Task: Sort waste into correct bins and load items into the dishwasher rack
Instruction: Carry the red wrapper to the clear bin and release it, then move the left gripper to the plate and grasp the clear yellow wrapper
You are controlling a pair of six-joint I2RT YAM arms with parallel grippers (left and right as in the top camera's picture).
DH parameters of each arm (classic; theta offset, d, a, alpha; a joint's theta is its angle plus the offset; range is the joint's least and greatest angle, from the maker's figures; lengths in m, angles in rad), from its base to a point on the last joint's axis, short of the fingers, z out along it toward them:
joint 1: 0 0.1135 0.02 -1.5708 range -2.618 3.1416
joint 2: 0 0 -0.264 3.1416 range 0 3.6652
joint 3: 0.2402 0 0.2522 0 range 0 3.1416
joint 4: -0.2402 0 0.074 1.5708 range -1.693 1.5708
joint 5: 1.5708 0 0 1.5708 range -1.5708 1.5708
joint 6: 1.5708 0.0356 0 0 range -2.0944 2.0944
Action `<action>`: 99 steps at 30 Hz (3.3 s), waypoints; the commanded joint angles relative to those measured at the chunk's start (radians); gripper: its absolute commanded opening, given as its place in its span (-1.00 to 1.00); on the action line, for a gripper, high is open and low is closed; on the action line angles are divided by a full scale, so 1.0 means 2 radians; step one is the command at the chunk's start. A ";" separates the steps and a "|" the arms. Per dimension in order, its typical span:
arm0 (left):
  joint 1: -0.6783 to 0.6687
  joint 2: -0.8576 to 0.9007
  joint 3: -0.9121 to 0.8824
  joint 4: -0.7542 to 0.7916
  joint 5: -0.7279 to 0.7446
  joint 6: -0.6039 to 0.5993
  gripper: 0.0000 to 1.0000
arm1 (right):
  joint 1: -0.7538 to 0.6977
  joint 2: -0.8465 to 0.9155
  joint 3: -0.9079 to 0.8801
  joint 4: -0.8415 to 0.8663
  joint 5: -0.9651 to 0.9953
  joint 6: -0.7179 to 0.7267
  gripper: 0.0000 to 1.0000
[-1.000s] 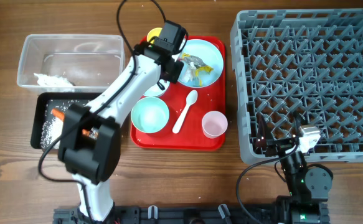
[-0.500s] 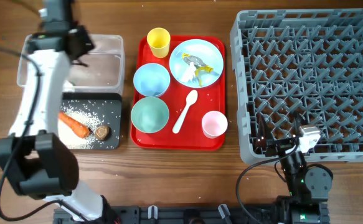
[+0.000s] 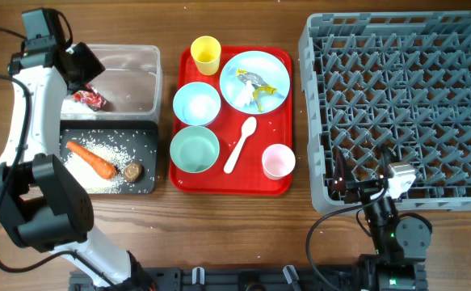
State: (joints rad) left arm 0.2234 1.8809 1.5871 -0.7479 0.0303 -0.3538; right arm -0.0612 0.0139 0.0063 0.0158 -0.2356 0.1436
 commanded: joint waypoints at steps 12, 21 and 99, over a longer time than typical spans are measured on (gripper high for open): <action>-0.279 -0.051 0.025 0.013 0.008 0.004 0.17 | 0.002 0.000 -0.001 0.002 -0.005 -0.006 0.99; -0.362 0.054 0.025 0.036 0.007 0.004 0.37 | 0.002 0.000 -0.001 0.002 -0.005 -0.006 1.00; -0.397 0.153 0.025 0.176 -0.019 0.160 -0.12 | 0.002 0.000 -0.001 0.002 -0.005 -0.006 1.00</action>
State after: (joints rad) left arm -0.5690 2.1803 1.6371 -0.4084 -0.0238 -0.0387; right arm -0.0612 0.0139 0.0063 0.0158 -0.2356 0.1440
